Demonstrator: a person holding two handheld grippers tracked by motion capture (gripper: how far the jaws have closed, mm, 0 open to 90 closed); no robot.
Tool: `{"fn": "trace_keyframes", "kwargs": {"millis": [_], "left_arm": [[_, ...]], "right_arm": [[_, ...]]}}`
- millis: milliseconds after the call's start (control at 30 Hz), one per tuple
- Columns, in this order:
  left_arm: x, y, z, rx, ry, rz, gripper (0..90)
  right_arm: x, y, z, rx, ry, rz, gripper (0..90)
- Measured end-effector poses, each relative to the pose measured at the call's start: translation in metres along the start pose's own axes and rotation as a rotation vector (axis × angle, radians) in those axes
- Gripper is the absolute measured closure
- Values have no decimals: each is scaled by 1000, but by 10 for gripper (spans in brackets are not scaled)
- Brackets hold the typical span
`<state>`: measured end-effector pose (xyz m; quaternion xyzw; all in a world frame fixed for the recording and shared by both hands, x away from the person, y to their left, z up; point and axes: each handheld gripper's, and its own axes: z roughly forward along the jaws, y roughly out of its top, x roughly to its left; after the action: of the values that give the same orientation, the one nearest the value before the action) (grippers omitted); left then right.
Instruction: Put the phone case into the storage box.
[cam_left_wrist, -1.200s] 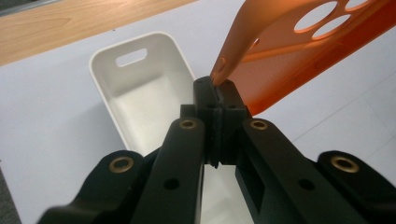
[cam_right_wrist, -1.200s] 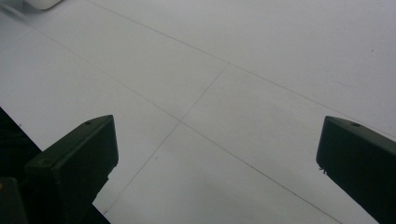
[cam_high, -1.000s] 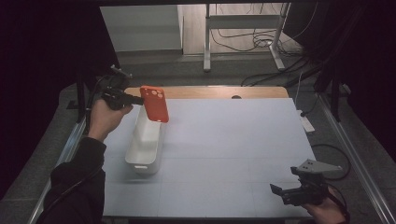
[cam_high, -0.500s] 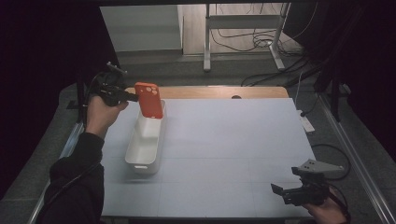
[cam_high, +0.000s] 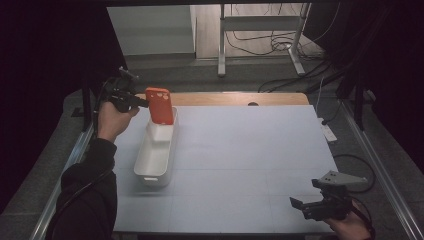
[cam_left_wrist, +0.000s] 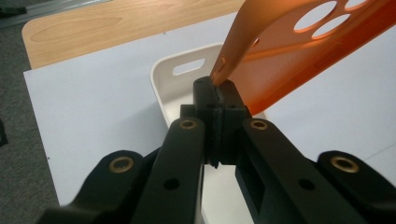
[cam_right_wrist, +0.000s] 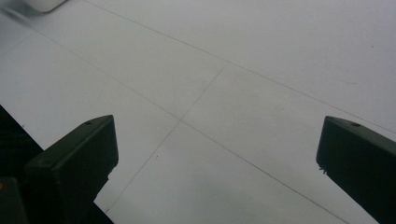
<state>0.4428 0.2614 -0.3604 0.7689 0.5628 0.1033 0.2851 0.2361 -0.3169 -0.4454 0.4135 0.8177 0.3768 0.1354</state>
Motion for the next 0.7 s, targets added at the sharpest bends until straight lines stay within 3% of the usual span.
{"fn": "trace_keyframes", "kwargs": {"millis": [700], "left_arm": [[13, -9, 42, 30, 2, -55, 891]], "right_arm": [[1, 0, 1, 13, 4, -9, 0]]}}
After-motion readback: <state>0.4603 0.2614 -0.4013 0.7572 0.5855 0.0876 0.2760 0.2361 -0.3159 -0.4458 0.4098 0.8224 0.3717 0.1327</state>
